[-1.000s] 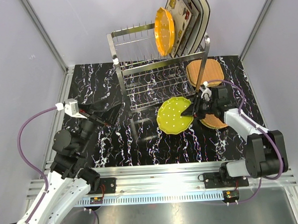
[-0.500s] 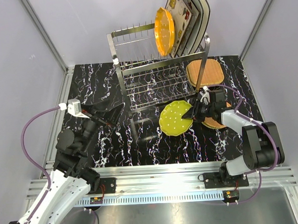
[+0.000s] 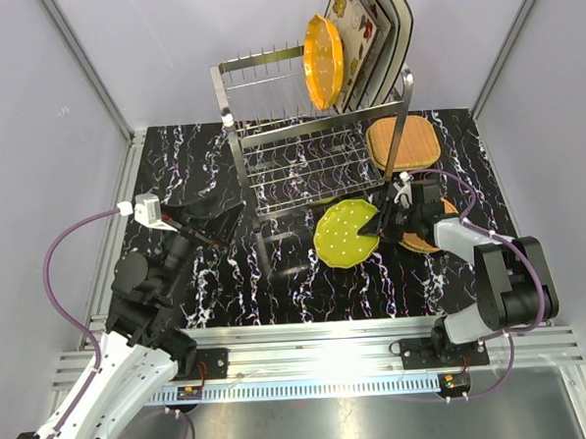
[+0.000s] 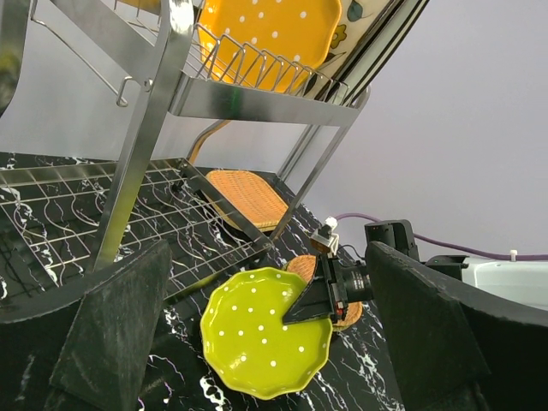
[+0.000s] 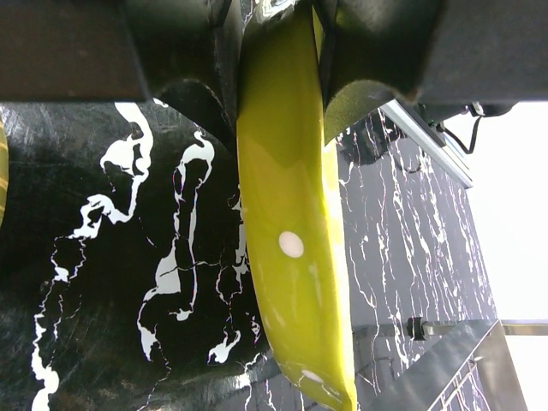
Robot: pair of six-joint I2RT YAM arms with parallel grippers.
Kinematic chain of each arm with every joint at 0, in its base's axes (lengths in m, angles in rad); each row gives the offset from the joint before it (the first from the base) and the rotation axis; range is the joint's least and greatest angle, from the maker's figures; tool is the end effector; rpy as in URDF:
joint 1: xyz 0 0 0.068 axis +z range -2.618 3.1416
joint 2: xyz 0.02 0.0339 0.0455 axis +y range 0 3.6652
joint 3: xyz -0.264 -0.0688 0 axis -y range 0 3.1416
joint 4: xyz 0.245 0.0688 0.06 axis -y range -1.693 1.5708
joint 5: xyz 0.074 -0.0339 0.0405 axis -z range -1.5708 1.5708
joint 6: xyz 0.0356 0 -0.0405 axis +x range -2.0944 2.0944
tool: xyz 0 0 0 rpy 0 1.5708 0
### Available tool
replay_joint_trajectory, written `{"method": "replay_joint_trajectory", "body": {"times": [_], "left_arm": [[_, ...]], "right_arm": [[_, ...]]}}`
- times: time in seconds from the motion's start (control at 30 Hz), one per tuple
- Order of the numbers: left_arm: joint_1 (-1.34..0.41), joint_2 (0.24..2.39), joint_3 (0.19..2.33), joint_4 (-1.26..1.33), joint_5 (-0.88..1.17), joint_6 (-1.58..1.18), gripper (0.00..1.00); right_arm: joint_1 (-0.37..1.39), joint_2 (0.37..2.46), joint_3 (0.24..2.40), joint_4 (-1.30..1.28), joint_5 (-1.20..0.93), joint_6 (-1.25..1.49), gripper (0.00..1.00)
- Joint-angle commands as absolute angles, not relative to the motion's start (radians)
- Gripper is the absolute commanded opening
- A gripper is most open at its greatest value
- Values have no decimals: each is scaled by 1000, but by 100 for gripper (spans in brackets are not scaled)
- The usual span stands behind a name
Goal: Unload the plates from the dish rack
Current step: Place the plate on the table
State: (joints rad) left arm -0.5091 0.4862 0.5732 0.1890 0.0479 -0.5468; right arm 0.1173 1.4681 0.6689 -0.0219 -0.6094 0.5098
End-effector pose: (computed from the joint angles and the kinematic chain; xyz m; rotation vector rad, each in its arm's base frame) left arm 0.1134 -0.0653 0.3478 0.0174 1.3533 -0.9293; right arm 0.2728 0.0527 0.1668 0.1783 2.4337 1.0184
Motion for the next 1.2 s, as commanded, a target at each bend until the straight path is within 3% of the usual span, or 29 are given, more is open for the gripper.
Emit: {"method": "replay_joint_trajectory", "body": {"times": [0.0,0.07,0.47,0.73,0.9,0.93,1.17], "left_arm": [[-506,482,563,249,26,-540,99],[-506,473,563,239,23,-541,99],[-506,423,532,210,5,-561,99],[-506,423,534,201,3,-566,99],[-506,419,535,199,5,-571,99],[-506,417,534,198,5,-569,99],[-506,410,534,195,3,-572,99]], "right_arm": [[114,1476,687,57,-600,502,5],[114,1486,686,54,-595,496,6],[115,1517,678,69,-597,451,41],[115,1516,672,72,-600,439,52],[115,1514,672,72,-597,431,71],[114,1514,670,72,-594,433,78],[115,1514,673,63,-580,428,92]]}}
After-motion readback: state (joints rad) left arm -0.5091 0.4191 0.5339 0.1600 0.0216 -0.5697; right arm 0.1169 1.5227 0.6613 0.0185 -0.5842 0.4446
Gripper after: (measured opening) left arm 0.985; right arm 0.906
